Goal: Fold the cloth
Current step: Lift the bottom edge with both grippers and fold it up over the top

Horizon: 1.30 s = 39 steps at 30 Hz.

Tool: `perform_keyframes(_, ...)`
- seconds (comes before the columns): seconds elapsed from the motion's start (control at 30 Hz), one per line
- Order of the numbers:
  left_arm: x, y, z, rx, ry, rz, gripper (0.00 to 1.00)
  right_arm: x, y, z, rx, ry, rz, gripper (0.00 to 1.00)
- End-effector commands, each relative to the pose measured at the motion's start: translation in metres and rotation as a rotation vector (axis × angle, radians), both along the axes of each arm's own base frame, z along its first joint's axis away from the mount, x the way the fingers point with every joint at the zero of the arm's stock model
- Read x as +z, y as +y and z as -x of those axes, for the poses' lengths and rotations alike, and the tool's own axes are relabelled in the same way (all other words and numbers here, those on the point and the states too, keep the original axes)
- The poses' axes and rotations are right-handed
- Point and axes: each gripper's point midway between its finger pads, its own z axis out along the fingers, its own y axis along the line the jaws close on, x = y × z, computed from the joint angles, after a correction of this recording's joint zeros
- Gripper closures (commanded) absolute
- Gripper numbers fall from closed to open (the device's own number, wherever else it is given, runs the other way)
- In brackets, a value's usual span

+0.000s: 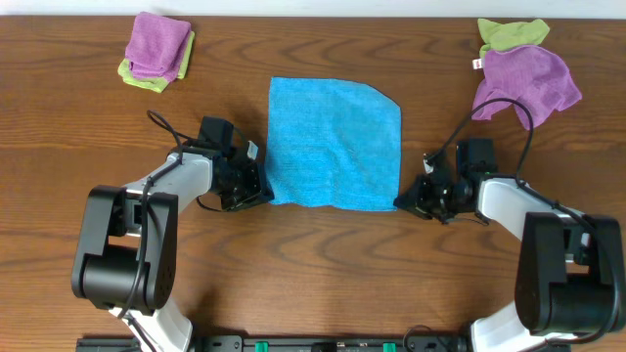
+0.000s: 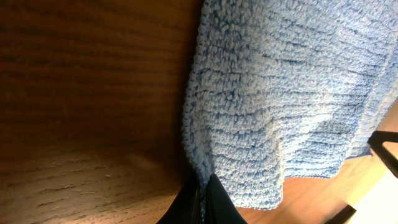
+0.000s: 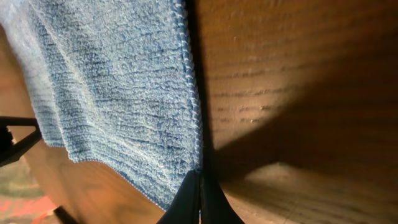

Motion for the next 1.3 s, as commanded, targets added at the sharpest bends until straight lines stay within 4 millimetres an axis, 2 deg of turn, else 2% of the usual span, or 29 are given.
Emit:
perform_keyframes(0.0,-0.017,0.003,0.014,-0.001,0.074,-0.012,0.94,0.011,0.006,-0.004,0.008,0.001,-0.036,0.99)
perform_keyframes(0.2,0.011,0.0,-0.001,-0.021,0.006,0.003,0.94,0.04,0.001,-0.012,0.029,-0.055,-0.007,0.99)
perform_keyframes(0.33,0.043,0.0,-0.006,-0.023,-0.066,0.009,0.94,0.06,-0.006,-0.015,0.026,-0.085,0.03,0.99)
perform_keyframes(0.43,0.076,0.002,-0.006,-0.02,-0.15,0.008,0.94,0.078,-0.007,-0.013,0.036,-0.108,0.04,0.99)
perform_keyframes(0.53,0.103,0.004,-0.004,-0.016,-0.22,0.009,0.94,0.09,-0.007,-0.006,0.035,-0.103,0.041,0.99)
perform_keyframes(0.6,0.113,0.008,0.001,-0.01,-0.236,-0.011,0.94,0.093,-0.007,0.001,0.037,-0.081,0.04,0.99)
perform_keyframes(0.7,0.117,0.012,0.014,-0.009,-0.207,-0.03,0.94,0.093,-0.006,0.012,0.054,-0.05,0.041,0.99)
perform_keyframes(0.9,0.112,0.015,0.039,-0.013,-0.097,-0.045,0.94,0.09,-0.006,0.032,0.077,0.031,0.039,0.99)
perform_keyframes(1.0,0.113,0.016,0.045,-0.009,-0.074,-0.048,0.94,0.089,-0.005,0.038,0.089,0.049,0.039,0.99)
perform_keyframes(1.13,0.116,0.015,0.032,0.02,-0.116,-0.039,0.94,0.09,-0.006,0.032,0.088,0.021,0.04,0.99)
perform_keyframes(1.27,0.12,0.026,-0.009,0.087,-0.28,-0.115,0.94,0.094,-0.007,0.003,0.047,-0.087,0.043,0.99)
